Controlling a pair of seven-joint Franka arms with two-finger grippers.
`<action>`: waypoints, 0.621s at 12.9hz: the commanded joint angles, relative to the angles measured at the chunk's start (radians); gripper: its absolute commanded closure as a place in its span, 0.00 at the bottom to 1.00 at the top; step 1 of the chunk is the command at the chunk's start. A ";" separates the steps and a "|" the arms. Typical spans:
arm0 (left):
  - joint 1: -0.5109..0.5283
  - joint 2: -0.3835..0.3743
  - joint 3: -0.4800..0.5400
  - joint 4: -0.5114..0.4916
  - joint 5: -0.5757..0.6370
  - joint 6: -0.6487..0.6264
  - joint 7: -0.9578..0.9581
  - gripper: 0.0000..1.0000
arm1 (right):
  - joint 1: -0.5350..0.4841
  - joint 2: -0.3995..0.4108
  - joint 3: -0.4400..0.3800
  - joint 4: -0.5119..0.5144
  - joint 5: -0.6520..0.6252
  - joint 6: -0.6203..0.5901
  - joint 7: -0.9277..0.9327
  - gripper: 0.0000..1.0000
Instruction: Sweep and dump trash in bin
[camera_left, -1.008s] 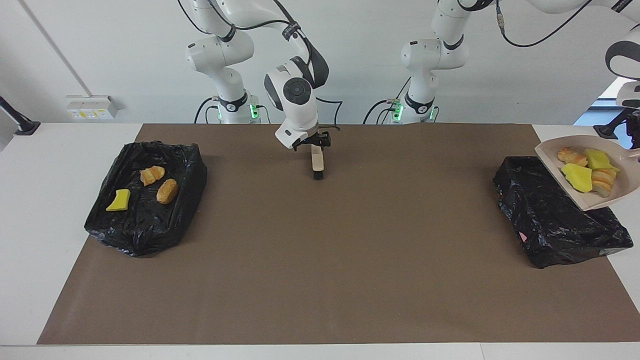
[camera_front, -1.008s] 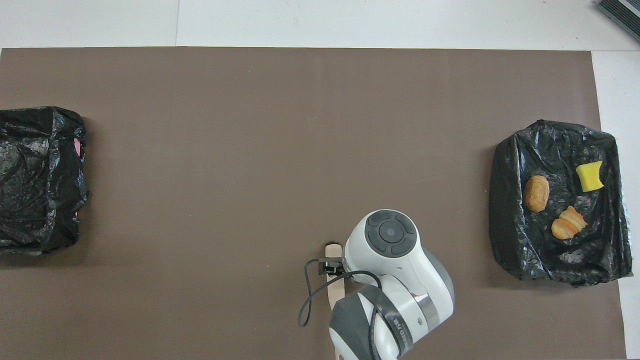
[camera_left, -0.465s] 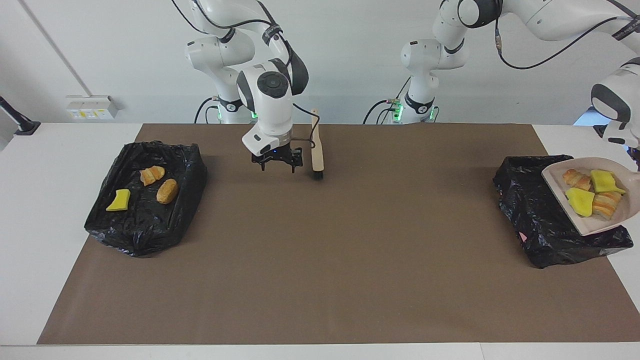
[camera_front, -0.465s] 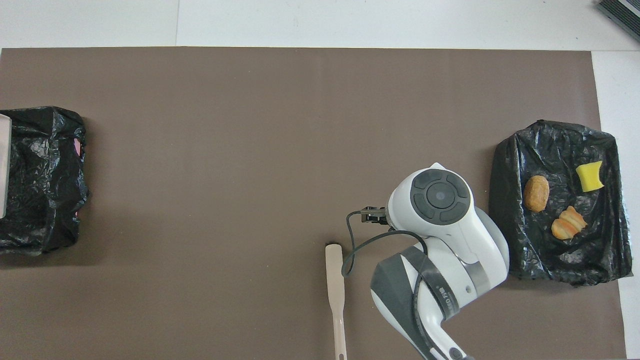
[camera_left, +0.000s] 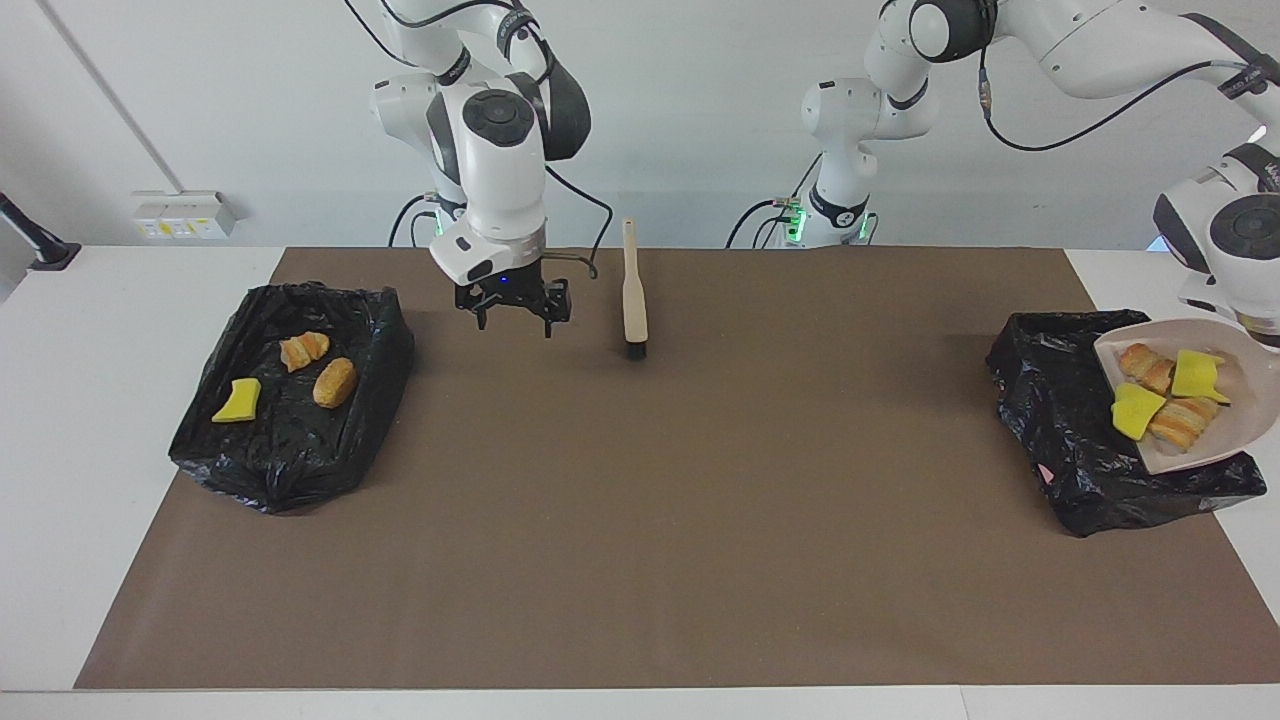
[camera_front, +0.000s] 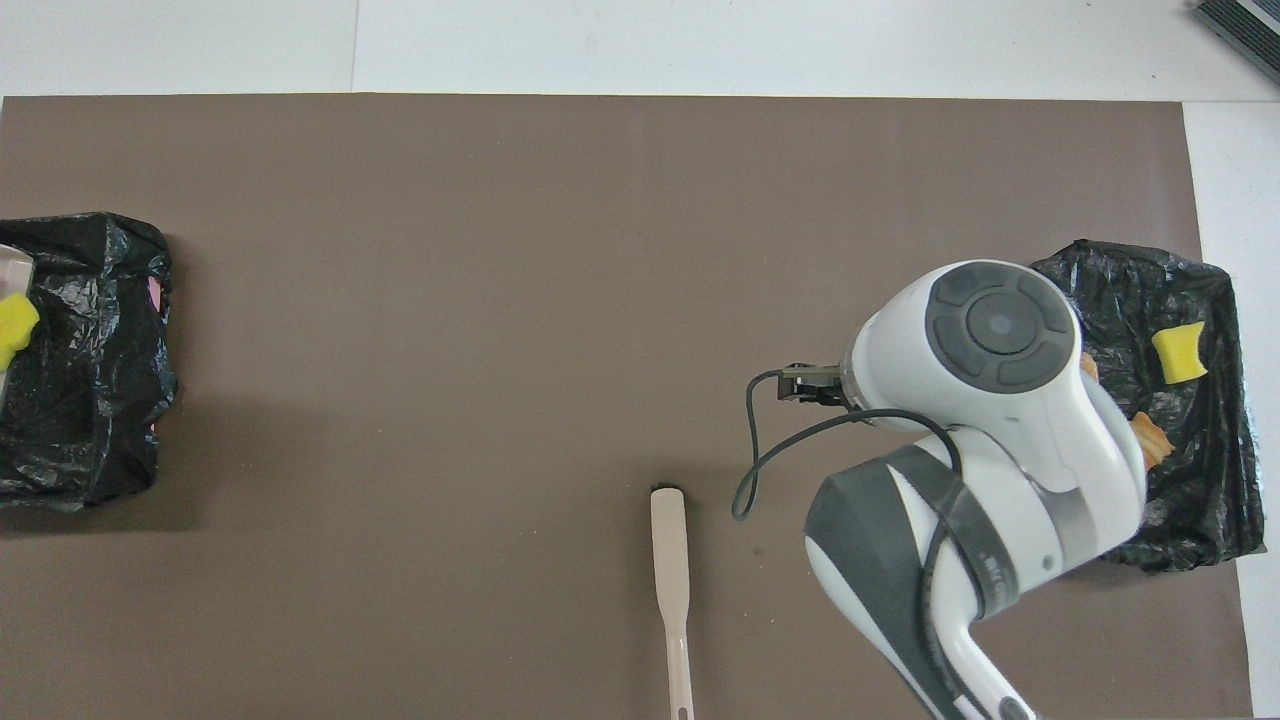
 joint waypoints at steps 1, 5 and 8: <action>-0.029 -0.042 0.012 -0.037 0.121 -0.001 -0.086 1.00 | -0.071 -0.011 0.011 0.096 0.001 -0.108 -0.096 0.00; -0.086 -0.078 -0.014 -0.062 0.369 -0.180 -0.309 1.00 | -0.100 -0.058 0.004 0.162 0.005 -0.200 -0.117 0.00; -0.086 -0.093 -0.061 -0.065 0.522 -0.306 -0.409 1.00 | -0.129 -0.063 -0.001 0.220 0.007 -0.270 -0.148 0.00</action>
